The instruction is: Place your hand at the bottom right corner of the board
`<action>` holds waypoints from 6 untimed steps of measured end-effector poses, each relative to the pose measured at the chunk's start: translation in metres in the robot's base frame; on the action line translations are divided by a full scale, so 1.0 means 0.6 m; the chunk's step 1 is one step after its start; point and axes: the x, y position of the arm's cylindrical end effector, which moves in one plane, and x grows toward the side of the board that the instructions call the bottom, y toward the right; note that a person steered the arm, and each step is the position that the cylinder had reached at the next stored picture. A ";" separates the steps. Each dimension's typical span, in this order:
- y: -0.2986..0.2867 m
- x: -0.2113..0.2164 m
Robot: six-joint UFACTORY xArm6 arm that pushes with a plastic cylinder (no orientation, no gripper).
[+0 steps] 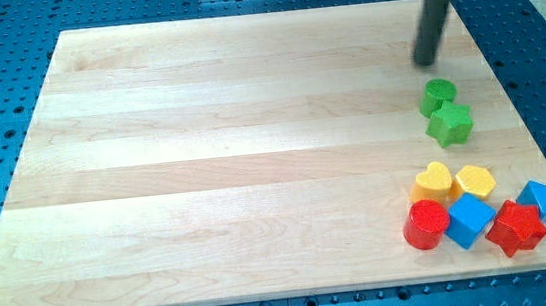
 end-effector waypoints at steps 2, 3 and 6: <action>0.152 0.028; 0.151 0.156; 0.119 0.490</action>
